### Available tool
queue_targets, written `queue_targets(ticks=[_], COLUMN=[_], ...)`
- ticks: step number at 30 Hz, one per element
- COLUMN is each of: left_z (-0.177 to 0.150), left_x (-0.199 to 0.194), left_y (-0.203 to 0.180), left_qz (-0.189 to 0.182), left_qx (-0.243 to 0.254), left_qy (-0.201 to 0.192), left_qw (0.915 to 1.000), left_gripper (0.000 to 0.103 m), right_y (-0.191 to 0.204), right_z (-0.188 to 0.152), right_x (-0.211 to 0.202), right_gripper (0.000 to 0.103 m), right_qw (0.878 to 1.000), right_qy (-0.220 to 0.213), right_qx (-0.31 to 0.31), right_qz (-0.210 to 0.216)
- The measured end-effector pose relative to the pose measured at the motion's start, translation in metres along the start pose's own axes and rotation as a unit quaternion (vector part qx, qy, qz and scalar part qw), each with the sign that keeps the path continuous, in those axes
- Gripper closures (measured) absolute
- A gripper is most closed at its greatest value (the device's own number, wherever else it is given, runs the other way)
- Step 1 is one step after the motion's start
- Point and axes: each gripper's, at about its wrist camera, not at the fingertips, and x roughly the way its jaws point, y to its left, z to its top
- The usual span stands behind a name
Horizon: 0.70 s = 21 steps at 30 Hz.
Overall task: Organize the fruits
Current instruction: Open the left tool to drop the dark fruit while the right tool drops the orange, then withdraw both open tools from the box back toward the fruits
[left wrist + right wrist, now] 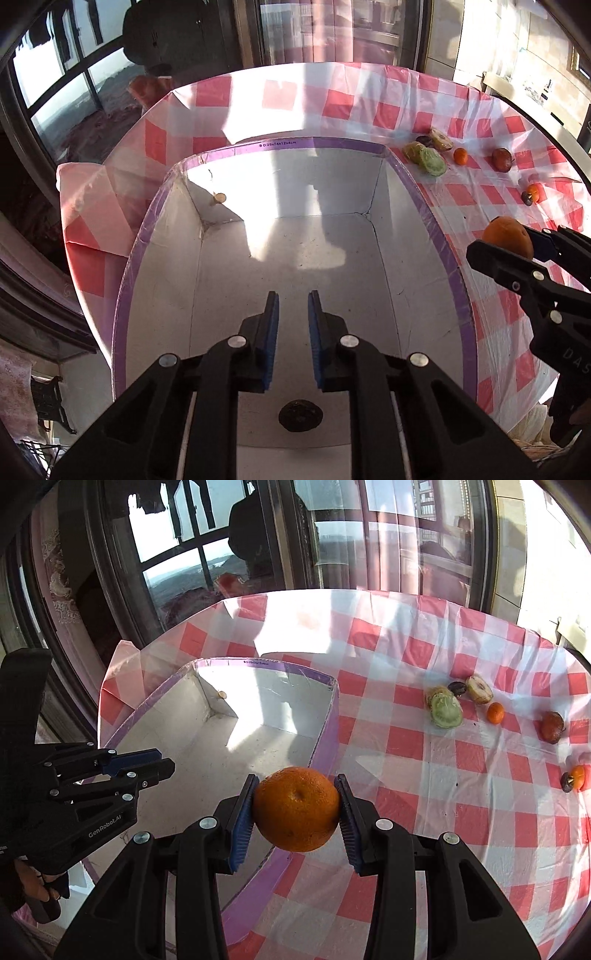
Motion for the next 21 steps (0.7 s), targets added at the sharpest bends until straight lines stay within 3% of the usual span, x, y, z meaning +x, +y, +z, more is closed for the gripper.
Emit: queue_targets(ticks=[5,8,11,13,15,16,17,21], left_z=[-0.012,-0.018,-0.026,-0.031,-0.034,-0.036,-0.037,-0.039], left_x=[0.013,0.02,0.026,0.031,0.036,0.037,0.038,0.039], left_y=[0.028,0.043,0.049,0.048,0.047,0.046,0.045,0.047], left_qz=[0.013,0.019,0.022,0.025,0.031,0.033,0.034,0.034], left_qx=[-0.036,-0.056,-0.06,-0.055,-0.049,-0.045,-0.04,-0.04], left_qy=[0.025,0.038,0.05,0.062,0.074,0.076,0.077,0.082], left_qw=[0.9989,0.9975,0.9967,0.9962,0.9956,0.9956,0.9956,0.9953], left_gripper=[0.087,0.086,0.075,0.061,0.045,0.038,0.036,0.029], right_y=[0.038,0.053,0.065,0.073,0.083,0.084,0.085,0.084], right_z=[-0.004,-0.013,-0.024,-0.03,-0.033,-0.034,-0.034,-0.035], right_x=[0.013,0.029,0.044,0.055,0.058,0.059,0.059,0.059], right_gripper=[0.062,0.062,0.062,0.062,0.054,0.045,0.039,0.033], right_qw=[0.997,0.993,0.987,0.982,0.979,0.978,0.978,0.979], right_qy=[0.022,0.063,0.097,0.122,0.12,0.123,0.123,0.122], right_qx=[-0.067,-0.087,-0.112,-0.13,-0.158,-0.159,-0.155,-0.152], right_qz=[0.033,0.055,0.066,0.068,0.052,0.055,0.06,0.056])
